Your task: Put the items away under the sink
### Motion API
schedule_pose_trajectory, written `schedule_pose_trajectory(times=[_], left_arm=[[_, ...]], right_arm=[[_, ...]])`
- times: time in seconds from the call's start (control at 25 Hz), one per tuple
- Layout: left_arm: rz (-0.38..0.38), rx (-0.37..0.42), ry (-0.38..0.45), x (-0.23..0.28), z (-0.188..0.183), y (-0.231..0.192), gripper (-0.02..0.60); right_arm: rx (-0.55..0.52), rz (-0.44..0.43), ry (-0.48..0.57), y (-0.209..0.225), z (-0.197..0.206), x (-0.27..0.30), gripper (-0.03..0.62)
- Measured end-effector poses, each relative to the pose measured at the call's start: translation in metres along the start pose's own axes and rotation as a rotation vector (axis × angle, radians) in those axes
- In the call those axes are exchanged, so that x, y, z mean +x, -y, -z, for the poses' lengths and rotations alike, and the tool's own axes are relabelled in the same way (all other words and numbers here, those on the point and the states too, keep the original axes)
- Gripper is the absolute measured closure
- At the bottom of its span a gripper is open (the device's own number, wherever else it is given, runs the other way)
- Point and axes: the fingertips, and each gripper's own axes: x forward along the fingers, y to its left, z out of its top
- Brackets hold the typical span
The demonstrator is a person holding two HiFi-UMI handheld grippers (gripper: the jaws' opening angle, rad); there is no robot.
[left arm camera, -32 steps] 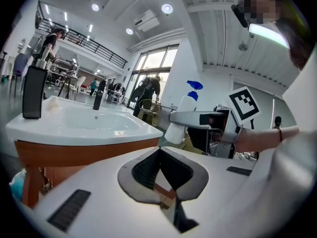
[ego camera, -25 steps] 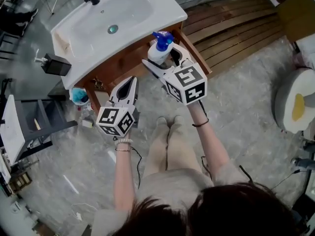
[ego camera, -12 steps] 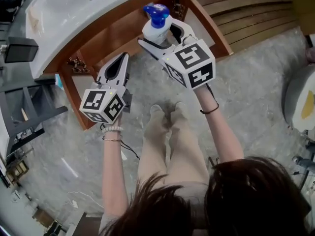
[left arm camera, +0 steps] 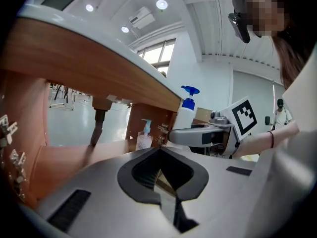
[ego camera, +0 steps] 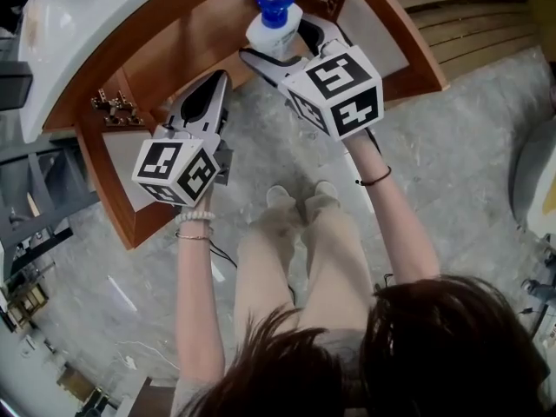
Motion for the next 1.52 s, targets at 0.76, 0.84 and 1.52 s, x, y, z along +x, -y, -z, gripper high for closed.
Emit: schedule_pose_trajectory(times=[0.76,0.84,1.52], left_arm=[[-0.045,0.052,0.070,0.052,0.042,-0.077,0.578],[-0.052,0.055,0.074,0.055,0.044,-0.083,0.578],[-0.088,0.071,0.091,0.071,0.052,-0.120,0.578]], right_arm=[[-0.055,-0.006,0.023,0.034,0.057,0.106,0.238],[-0.053,-0.004,0.027,0.036,0.060,0.113,0.238],[-0.070,0.014,0.038,0.046,0.072,0.170,0.238]])
